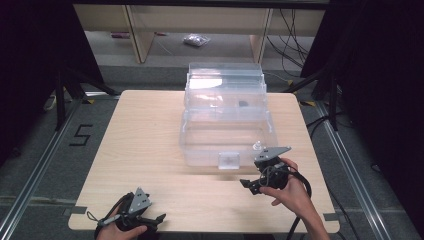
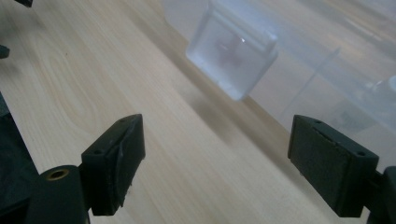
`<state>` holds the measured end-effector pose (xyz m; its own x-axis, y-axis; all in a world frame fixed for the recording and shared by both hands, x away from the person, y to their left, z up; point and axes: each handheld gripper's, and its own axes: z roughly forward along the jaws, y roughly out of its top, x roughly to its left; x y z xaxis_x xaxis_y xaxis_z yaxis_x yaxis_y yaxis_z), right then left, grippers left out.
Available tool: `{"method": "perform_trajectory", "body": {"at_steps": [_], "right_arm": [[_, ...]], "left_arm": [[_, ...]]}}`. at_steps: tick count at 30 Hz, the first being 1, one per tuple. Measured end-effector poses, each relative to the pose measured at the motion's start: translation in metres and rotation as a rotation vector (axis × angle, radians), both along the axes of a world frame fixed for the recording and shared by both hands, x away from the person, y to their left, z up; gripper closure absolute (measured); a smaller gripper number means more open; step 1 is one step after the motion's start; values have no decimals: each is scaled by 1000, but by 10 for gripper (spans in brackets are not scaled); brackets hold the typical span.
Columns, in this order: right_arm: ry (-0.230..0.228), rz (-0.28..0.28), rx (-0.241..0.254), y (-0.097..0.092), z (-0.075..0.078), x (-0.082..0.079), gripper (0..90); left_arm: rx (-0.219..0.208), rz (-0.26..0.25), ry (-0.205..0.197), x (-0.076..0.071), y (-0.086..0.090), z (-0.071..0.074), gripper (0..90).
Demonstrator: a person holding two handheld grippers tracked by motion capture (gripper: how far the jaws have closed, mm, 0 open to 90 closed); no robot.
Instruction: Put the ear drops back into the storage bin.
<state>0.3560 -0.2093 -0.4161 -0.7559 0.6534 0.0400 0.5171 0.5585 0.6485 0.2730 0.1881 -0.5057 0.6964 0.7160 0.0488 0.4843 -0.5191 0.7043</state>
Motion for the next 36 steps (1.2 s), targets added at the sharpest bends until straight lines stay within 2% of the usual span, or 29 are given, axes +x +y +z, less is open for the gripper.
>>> {"method": "perform_trajectory", "body": {"at_steps": [2,3,5,6,7,8,9,10,11,12,15,16,17,18,19,21,22,24,25,26,27,28,29,30,31,32,33,35,36], "right_arm": [[-4,13,-18,-2,-6,1,205],[-15,18,-7,-3,-8,1,204],[-19,5,-13,-4,-9,0,203],[-19,-12,2,-4,-13,-2,205],[-19,-12,2,-4,-13,-2,205],[-34,-7,7,-4,-15,-1,205],[-16,1,-5,-6,-16,-2,208],[-33,-9,7,-5,-20,-3,211],[-23,-3,-2,-5,-20,-4,211],[-21,-13,7,-4,-22,-6,211],[-25,-19,12,-3,-26,-8,211],[-25,-5,15,-3,-29,-9,215],[-21,-4,14,-3,-30,-10,215],[-18,-9,26,-3,-31,-11,215],[-34,-13,31,-2,-33,-12,215],[8,-42,28,-3,-32,-16,210],[-9,-18,25,-3,-34,-16,212],[-13,-31,41,-2,-36,-18,212],[9,-55,31,-3,-35,-21,211],[-2,-39,36,-5,-38,-22,210],[-13,-51,59,-3,-40,-24,210],[-24,-42,57,-5,-40,-25,208],[-24,-42,57,-5,-40,-25,208],[-8,-58,61,-6,-41,-28,205],[-14,-58,74,-8,-43,-30,203],[10,-82,86,-8,-44,-33,203],[-19,-66,90,-9,-47,-33,203],[-20,-59,81,-12,-48,-34,203],[-24,-48,95,-12,-50,-35,202]], "left_arm": [[0,1,0,0,0,0,152],[-2,1,0,0,0,0,152],[-2,0,0,0,0,0,151],[0,-1,1,0,0,0,152],[24,-6,0,1,1,1,152],[19,-1,-2,1,1,1,151],[18,-2,-1,1,1,1,151],[-3,0,2,0,0,0,152],[-1,0,2,0,0,0,151],[22,-4,0,1,1,1,151],[17,-2,0,1,1,1,151],[58,-36,13,1,3,2,151],[58,-36,13,1,3,2,151],[15,0,-1,1,1,0,152],[17,-1,-1,1,1,1,152],[0,-1,3,0,0,0,151],[0,-1,3,0,0,0,151],[-1,0,1,0,0,0,151],[16,-1,-3,0,1,1,151],[19,-4,-3,0,1,1,152],[19,-4,-3,0,1,1,152],[7,-5,2,0,1,0,152],[17,1,-3,1,1,0,152],[21,-1,-4,1,1,1,152],[21,-6,-2,0,1,1,152],[26,-9,0,0,2,1,151],[26,-9,0,0,2,1,151],[19,-1,-2,1,1,1,151],[20,-1,-1,1,1,0,151]]}}
